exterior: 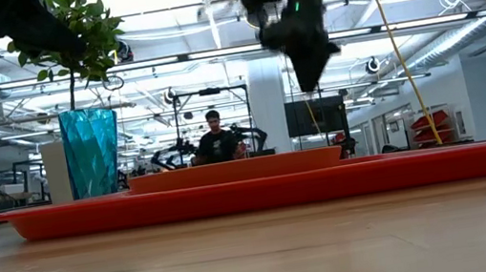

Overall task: Pick and place plate/cup/fork/spoon on tray
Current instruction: Put the blue cup on the red serving tray to the top left of the orange plate

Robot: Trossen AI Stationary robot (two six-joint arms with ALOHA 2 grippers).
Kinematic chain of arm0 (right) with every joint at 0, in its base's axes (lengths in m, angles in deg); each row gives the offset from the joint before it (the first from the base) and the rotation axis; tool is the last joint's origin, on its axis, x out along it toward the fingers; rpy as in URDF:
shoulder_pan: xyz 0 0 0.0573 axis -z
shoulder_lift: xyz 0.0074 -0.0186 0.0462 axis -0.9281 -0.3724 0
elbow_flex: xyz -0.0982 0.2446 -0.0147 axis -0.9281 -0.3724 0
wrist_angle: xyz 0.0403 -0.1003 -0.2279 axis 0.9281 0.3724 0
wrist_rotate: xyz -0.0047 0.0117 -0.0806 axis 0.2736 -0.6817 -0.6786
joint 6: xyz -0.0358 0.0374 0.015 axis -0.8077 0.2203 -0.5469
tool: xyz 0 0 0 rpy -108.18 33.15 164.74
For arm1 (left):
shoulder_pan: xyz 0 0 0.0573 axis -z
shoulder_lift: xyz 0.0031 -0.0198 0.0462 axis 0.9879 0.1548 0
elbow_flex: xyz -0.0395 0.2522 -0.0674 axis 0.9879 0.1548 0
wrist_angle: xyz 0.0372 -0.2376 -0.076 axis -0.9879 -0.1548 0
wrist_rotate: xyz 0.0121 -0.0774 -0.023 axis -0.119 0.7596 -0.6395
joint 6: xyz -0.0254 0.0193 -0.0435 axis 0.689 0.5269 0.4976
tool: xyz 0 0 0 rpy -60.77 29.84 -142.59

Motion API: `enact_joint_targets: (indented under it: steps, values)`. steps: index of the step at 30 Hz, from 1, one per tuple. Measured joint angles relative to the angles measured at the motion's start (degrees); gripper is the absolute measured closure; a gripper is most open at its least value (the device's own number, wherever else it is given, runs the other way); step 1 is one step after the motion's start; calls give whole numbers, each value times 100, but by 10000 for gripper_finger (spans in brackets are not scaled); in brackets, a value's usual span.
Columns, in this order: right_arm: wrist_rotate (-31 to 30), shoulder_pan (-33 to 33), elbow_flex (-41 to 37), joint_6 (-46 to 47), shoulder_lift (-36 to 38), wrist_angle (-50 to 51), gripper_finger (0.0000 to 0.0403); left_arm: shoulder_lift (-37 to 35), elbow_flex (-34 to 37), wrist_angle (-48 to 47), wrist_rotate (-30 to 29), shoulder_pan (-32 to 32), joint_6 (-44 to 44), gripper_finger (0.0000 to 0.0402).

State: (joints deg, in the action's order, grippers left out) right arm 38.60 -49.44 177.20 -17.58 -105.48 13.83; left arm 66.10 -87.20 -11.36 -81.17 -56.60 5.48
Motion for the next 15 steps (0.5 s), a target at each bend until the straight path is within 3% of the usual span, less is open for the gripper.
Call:
enact_joint_targets:
  steps: [4, 8, 11, 15]
  values:
    - [-1284, -680, -295, 247, 787, -694, 330, 5, 0, 0, -3, -2, 45, 376]
    - [-2362, -1458, -1242, 302, 1574, -2130, 330, 7, 94, 1, -207, -2, 80, 376]
    - [-2546, -1857, -2276, 250, 2120, -3691, 330, 9, 126, 14, -330, -2, 73, 376]
    - [-2113, -2084, -3739, 28, 2698, -5934, 330, 8, 125, 227, -515, -2, 11, 376]
